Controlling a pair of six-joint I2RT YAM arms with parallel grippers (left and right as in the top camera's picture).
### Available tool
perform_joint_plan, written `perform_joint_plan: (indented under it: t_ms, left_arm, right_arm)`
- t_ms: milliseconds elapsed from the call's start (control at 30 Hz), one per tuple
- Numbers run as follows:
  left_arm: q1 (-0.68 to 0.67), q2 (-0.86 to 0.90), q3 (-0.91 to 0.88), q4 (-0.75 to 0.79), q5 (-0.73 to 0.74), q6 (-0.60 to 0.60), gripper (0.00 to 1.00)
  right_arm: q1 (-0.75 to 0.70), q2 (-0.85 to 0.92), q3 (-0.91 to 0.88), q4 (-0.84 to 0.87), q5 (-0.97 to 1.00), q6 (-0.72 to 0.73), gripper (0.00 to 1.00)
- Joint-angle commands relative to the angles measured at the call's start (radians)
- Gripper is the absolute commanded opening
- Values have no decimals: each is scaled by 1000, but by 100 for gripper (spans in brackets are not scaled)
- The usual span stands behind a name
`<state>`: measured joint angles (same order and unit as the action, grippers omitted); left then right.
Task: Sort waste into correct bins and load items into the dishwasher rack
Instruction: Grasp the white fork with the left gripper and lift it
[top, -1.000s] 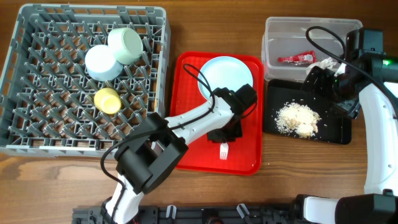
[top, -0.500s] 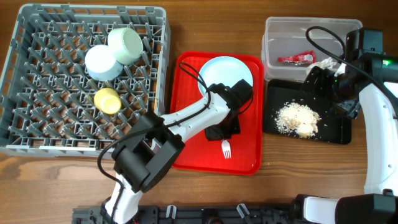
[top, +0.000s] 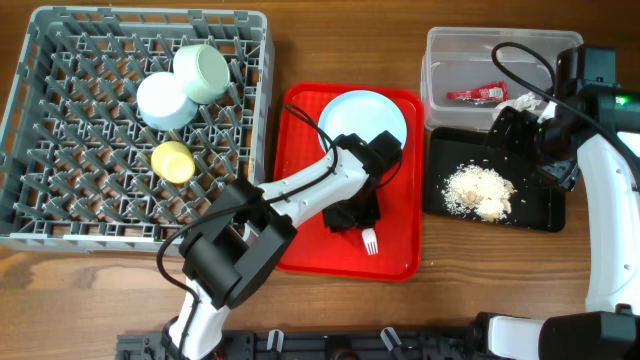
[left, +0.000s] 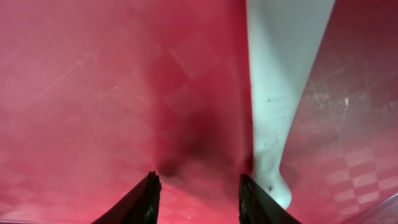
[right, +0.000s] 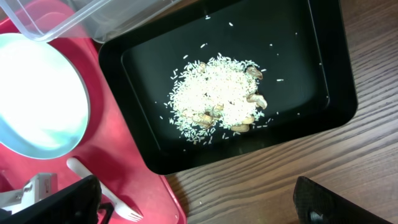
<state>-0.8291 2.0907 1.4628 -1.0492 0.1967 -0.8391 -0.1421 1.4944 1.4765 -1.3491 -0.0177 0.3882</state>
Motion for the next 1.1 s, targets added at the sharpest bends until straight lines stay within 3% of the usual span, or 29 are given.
perform_joint_plan:
  t_ms: [0, 567, 700, 1067]
  left_arm:
    - [-20, -21, -10, 1, 16, 24, 42]
    - [-65, -99, -10, 51, 18, 22, 47]
    - [-98, -99, -11, 100, 16, -13, 64]
    - [-135, -97, -65, 154, -24, -88, 65]
  right_arm:
    - [-3, -6, 4, -2, 17, 4, 100]
    - [-3, -6, 4, 2, 17, 0, 100]
    - [-3, -6, 4, 2, 17, 0, 100]
    - [-3, -6, 4, 1, 17, -21, 100]
